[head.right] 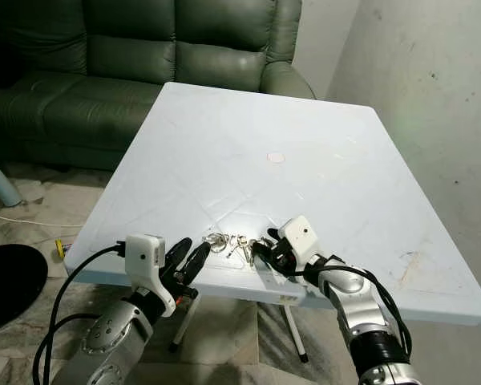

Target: Hang keys on a hook

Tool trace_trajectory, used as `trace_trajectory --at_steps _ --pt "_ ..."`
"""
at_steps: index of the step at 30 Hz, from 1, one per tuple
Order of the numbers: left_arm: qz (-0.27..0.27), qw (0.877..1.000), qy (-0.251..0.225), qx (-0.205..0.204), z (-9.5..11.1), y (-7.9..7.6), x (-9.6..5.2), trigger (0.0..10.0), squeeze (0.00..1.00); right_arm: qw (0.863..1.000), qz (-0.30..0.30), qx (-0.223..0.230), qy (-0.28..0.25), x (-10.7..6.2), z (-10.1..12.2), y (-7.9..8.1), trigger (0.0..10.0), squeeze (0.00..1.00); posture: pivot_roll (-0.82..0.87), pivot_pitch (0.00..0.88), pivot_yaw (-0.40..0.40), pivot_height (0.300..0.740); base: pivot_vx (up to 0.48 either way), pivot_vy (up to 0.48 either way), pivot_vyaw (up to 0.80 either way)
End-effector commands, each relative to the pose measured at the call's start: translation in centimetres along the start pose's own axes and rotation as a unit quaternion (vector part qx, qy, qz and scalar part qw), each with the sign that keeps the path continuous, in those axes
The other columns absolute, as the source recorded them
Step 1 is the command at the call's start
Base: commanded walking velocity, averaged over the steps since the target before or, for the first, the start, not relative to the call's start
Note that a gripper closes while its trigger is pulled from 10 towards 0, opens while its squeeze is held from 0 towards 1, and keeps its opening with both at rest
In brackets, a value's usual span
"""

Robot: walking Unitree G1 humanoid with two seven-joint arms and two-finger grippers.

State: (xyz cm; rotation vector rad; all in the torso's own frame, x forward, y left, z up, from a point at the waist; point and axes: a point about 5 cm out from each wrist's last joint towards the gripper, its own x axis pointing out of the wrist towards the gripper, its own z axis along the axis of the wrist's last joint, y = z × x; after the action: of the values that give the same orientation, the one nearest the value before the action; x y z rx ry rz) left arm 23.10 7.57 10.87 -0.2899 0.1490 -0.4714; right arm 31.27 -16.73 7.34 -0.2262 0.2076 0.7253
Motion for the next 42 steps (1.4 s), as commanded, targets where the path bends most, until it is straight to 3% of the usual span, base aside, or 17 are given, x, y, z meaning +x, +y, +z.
trace_trajectory --at_steps 1,3,8,10,12,17,20,21,23,25,28,29,38,39,40,41,42 --pt "-0.013 1.000 -0.006 0.000 0.37 -0.61 0.21 10.0 0.00 1.000 -0.013 -0.007 -0.008 0.07 0.49 -0.56 6.5 0.00 0.14 0.020 -0.117 0.740 0.000 0.000 0.00" --pt "-0.014 1.000 -0.006 -0.001 0.37 -0.64 0.21 10.0 0.00 1.000 -0.017 -0.007 -0.010 0.09 0.56 -0.63 2.0 0.00 0.13 0.023 -0.116 0.740 0.000 0.000 0.00" --pt "-0.014 1.000 -0.006 -0.001 0.36 -0.64 0.23 10.0 0.00 1.000 -0.013 -0.006 -0.017 0.03 0.58 -0.58 0.0 0.00 0.14 0.023 -0.117 0.740 0.000 0.000 0.00" --pt "-0.015 1.000 -0.006 0.000 0.36 -0.66 0.22 10.0 0.00 1.000 -0.015 -0.009 -0.014 -0.01 0.48 -0.61 0.0 0.00 0.14 0.023 -0.117 0.740 0.000 0.000 0.00" --pt "-0.015 1.000 -0.006 -0.001 0.36 -0.65 0.22 10.0 0.00 1.000 -0.015 -0.012 -0.011 -0.02 0.41 -0.64 1.0 0.00 0.14 0.023 -0.117 0.740 0.000 0.000 0.00" --pt "-0.016 1.000 -0.006 -0.001 0.38 -0.66 0.23 10.0 0.00 1.000 -0.013 -0.012 -0.011 -0.02 0.39 -0.63 0.4 0.00 0.14 0.022 -0.117 0.740 0.000 0.000 0.00" --pt "-0.016 1.000 -0.006 0.000 0.38 -0.68 0.20 10.0 0.00 1.000 -0.006 -0.008 -0.010 -0.01 0.29 -0.53 2.6 0.00 0.14 0.024 -0.116 0.740 0.000 0.000 0.00" --pt "-0.016 1.000 -0.006 0.000 0.38 -0.67 0.20 10.0 0.00 1.000 -0.003 -0.009 -0.012 -0.04 0.32 -0.46 0.6 0.00 0.14 0.024 -0.116 0.740 0.000 0.000 0.00" --pt "-0.016 1.000 -0.006 -0.001 0.39 -0.64 0.19 10.0 0.00 1.000 -0.004 -0.011 -0.010 -0.02 0.28 -0.47 1.9 0.00 0.14 0.024 -0.117 0.740 0.000 0.000 0.00" --pt "-0.016 1.000 -0.006 -0.001 0.39 -0.64 0.20 10.0 0.00 1.000 -0.007 -0.010 -0.010 0.01 0.25 -0.50 1.0 0.00 0.14 0.024 -0.117 0.740 0.000 0.000 0.00" --pt "-0.016 1.000 -0.006 -0.001 0.39 -0.65 0.20 10.0 0.00 1.000 -0.011 -0.008 -0.009 0.06 0.25 -0.56 1.4 0.00 0.14 0.024 -0.117 0.740 0.000 0.000 0.00" --pt "-0.016 1.000 -0.007 -0.001 0.40 -0.65 0.21 10.0 0.00 1.000 -0.011 -0.006 -0.010 0.11 0.28 -0.57 0.0 0.00 0.14 0.024 -0.117 0.740 0.000 0.000 0.00" --pt "-0.018 1.000 -0.007 -0.001 0.37 -0.72 0.19 10.0 0.00 0.999 -0.037 0.001 -0.015 0.48 0.55 -0.84 0.1 0.00 0.14 0.013 -0.116 0.740 0.000 0.000 0.00" --pt "-0.018 1.000 -0.007 -0.001 0.35 -0.74 0.20 10.0 0.00 0.999 -0.038 0.008 -0.011 0.55 0.50 -0.90 8.5 0.00 0.14 0.012 -0.116 0.740 0.000 0.000 0.00" --pt "-0.019 1.000 -0.007 -0.001 0.35 -0.76 0.20 10.0 0.00 0.999 -0.041 0.018 -0.008 0.61 0.46 -1.03 10.0 0.40 0.14 0.012 -0.116 0.740 0.000 0.000 0.00" --pt "-0.019 1.000 -0.007 -0.001 0.33 -0.78 0.21 10.0 0.00 0.999 -0.044 0.026 -0.006 0.64 0.43 -1.13 10.0 0.40 0.14 0.009 -0.116 0.740 0.000 0.000 0.00" --pt "-0.019 1.000 -0.007 -0.001 0.32 -0.79 0.21 10.0 0.00 0.998 -0.047 0.029 -0.009 0.65 0.47 -1.20 10.0 1.00 0.14 0.009 -0.116 0.740 0.000 0.000 0.00"
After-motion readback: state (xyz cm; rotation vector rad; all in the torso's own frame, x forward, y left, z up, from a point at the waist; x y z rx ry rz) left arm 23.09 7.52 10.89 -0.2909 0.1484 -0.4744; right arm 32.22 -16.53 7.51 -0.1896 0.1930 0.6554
